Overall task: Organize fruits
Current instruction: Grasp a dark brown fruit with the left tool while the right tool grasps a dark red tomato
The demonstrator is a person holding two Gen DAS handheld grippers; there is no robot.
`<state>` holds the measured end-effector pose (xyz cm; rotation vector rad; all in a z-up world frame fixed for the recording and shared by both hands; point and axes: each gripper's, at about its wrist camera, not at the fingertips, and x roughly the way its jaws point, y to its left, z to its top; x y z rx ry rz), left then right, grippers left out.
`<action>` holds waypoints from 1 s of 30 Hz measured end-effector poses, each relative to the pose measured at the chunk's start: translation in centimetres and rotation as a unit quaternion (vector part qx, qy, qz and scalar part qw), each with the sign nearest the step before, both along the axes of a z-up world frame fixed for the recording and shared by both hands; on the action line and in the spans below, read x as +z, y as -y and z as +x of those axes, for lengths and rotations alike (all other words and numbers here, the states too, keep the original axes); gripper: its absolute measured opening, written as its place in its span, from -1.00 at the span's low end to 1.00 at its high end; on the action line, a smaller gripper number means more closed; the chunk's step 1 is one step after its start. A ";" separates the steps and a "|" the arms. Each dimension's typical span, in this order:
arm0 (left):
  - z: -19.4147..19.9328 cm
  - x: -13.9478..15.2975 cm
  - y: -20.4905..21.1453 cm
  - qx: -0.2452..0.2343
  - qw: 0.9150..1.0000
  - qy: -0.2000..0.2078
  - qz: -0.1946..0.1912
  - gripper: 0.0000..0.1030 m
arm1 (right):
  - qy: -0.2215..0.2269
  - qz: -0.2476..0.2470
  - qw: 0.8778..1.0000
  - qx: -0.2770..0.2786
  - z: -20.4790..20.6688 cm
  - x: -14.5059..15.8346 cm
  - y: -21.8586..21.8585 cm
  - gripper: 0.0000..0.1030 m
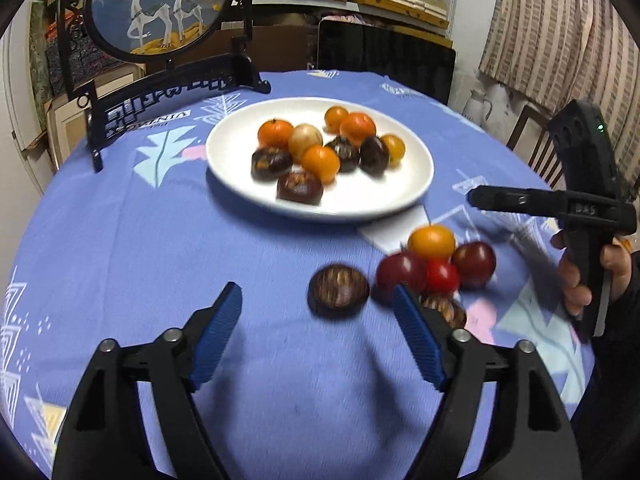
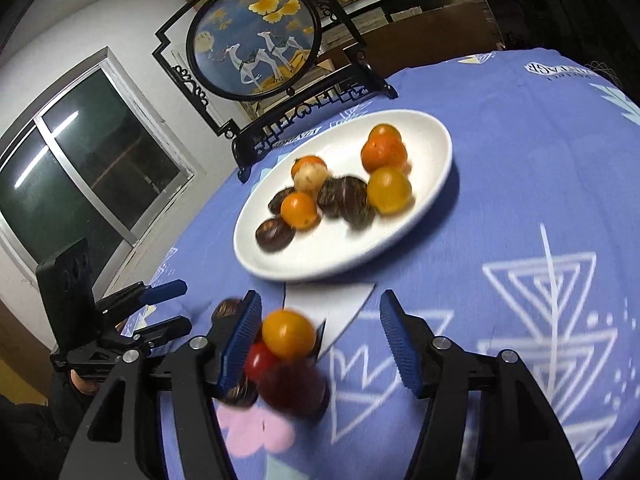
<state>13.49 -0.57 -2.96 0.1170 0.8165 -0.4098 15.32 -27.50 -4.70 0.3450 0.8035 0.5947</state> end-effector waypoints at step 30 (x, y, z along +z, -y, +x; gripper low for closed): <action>2.6 -2.9 4.1 -0.005 0.995 -0.032 0.092 -0.03 | 0.035 0.002 0.999 0.027 -5.2 0.3 0.3 0.35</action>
